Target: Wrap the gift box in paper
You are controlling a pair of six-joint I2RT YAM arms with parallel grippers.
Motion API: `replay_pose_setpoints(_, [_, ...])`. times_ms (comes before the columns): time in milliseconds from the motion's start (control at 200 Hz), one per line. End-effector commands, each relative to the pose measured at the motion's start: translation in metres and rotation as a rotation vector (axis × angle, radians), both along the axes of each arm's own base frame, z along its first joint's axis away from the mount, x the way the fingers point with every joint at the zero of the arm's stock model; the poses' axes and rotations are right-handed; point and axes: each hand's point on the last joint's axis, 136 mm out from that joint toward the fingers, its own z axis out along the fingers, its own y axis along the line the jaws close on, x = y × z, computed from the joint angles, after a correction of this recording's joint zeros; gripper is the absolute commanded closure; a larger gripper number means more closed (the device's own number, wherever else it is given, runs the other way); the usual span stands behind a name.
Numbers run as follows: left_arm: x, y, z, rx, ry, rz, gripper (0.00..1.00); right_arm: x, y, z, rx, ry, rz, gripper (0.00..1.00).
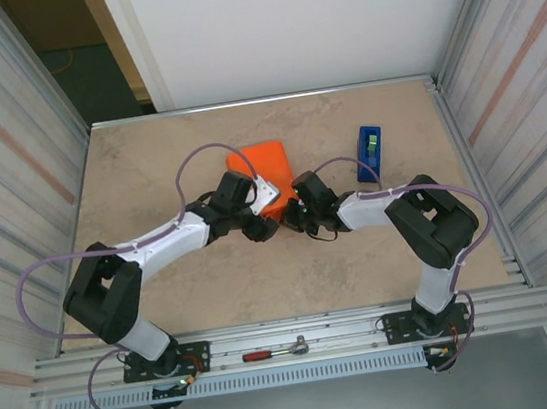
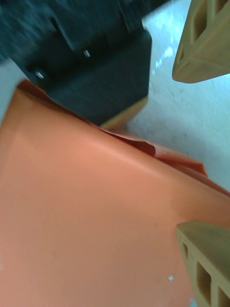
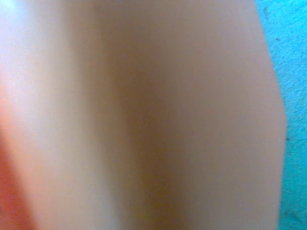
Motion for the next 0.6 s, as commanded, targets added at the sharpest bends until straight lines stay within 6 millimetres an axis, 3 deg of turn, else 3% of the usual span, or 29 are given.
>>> replay_pose_setpoints(0, [0.021, 0.010, 0.010, 0.073, -0.164, 0.012, 0.23, 0.006, 0.006, 0.022, 0.034, -0.051, 0.018, 1.00])
replay_pose_setpoints(381, [0.020, 0.007, -0.003, 0.081, -0.188, -0.036, 0.21, 0.007, 0.007, 0.025, 0.036, -0.053, 0.018, 1.00])
replay_pose_setpoints(596, [0.031, 0.005, -0.014, 0.132, -0.160, -0.026, 0.23, 0.007, 0.007, 0.029, 0.034, -0.056, 0.021, 1.00])
